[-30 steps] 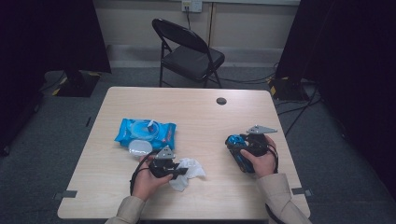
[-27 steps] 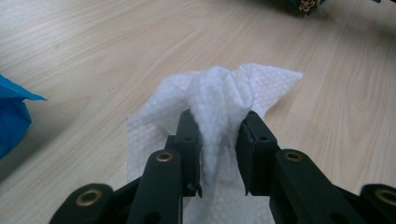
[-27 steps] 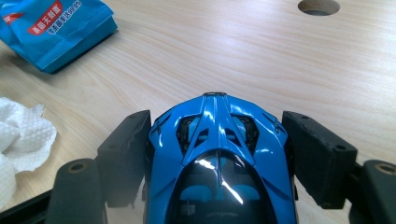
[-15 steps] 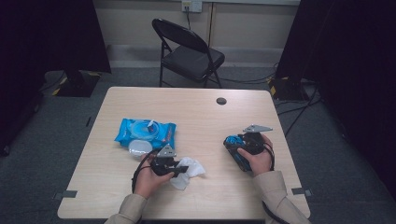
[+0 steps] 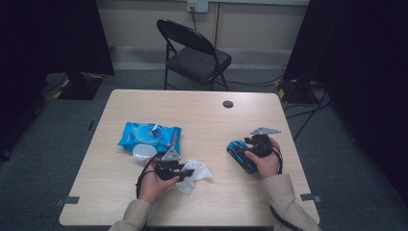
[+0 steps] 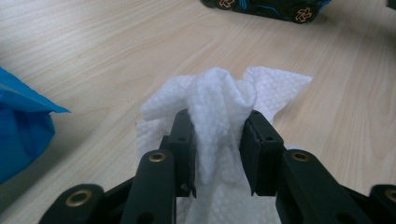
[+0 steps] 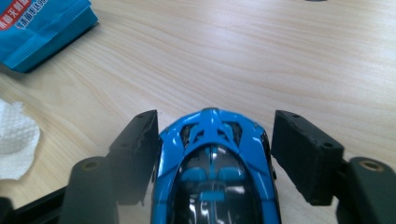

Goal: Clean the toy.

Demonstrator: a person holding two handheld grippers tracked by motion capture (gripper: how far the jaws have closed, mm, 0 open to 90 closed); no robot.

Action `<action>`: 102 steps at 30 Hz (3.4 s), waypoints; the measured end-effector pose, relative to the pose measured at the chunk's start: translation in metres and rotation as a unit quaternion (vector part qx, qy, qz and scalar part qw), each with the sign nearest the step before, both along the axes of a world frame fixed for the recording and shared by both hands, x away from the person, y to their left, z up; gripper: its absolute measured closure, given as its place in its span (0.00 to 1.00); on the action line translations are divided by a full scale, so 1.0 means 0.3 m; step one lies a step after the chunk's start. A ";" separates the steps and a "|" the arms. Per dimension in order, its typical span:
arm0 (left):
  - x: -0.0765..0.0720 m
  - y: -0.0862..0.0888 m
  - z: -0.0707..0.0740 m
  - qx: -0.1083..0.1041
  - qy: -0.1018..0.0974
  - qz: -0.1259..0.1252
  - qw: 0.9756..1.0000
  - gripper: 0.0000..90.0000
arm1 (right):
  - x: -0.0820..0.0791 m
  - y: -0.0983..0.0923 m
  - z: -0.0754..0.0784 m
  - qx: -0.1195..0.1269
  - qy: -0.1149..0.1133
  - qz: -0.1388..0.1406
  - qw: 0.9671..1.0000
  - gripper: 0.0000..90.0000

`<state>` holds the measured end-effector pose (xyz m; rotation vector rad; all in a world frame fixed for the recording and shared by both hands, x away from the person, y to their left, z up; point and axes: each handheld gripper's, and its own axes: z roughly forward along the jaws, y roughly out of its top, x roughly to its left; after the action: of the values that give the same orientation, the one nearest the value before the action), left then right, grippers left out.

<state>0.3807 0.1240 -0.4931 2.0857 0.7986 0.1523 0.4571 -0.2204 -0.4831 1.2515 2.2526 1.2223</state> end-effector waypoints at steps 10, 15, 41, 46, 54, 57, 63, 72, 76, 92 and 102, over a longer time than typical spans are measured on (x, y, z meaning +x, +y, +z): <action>0.008 0.001 0.012 0.003 -0.007 0.003 1.000 0.74 | -0.024 -0.009 0.030 0.004 -0.013 0.005 1.000 0.32; 0.015 -0.004 0.022 0.001 -0.017 0.010 1.000 0.67 | -0.049 -0.017 0.050 0.005 -0.018 0.011 1.000 0.30; 0.015 -0.002 0.101 0.018 -0.025 0.036 0.999 0.23 | -0.142 -0.056 0.100 0.017 -0.020 0.037 0.999 0.17; 0.010 0.001 0.116 0.021 -0.025 0.037 0.999 0.22 | -0.159 -0.058 0.107 0.005 -0.022 0.042 0.999 0.17; -0.013 0.019 0.133 0.024 -0.027 0.042 0.998 0.20 | -0.178 -0.065 0.112 0.014 -0.019 0.046 0.999 0.17; -0.022 0.030 0.139 0.023 -0.023 0.042 0.999 0.19 | -0.188 -0.068 0.117 0.012 -0.019 0.050 0.999 0.17; -0.045 0.055 0.155 0.014 -0.026 0.050 0.998 0.19 | -0.207 -0.073 0.125 0.007 -0.022 0.051 0.998 0.17; -0.076 0.093 0.152 0.010 -0.015 0.057 0.998 0.18 | -0.243 -0.073 0.130 -0.005 -0.021 0.063 0.998 0.17; -0.083 0.105 0.150 0.018 -0.020 0.045 0.999 0.18 | -0.254 -0.079 0.129 -0.010 -0.021 0.062 0.998 0.17; -0.117 0.151 0.157 -0.004 -0.008 0.054 0.999 0.18 | -0.307 -0.113 0.135 -0.025 -0.023 0.069 0.997 0.16; -0.136 0.202 0.157 -0.001 -0.005 0.061 0.998 0.18 | -0.346 -0.151 0.121 -0.030 -0.019 0.067 0.997 0.17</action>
<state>0.3398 0.1845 -0.4460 2.0318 0.9204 0.2292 0.3534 -0.2657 -0.4470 1.0617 2.3612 1.2031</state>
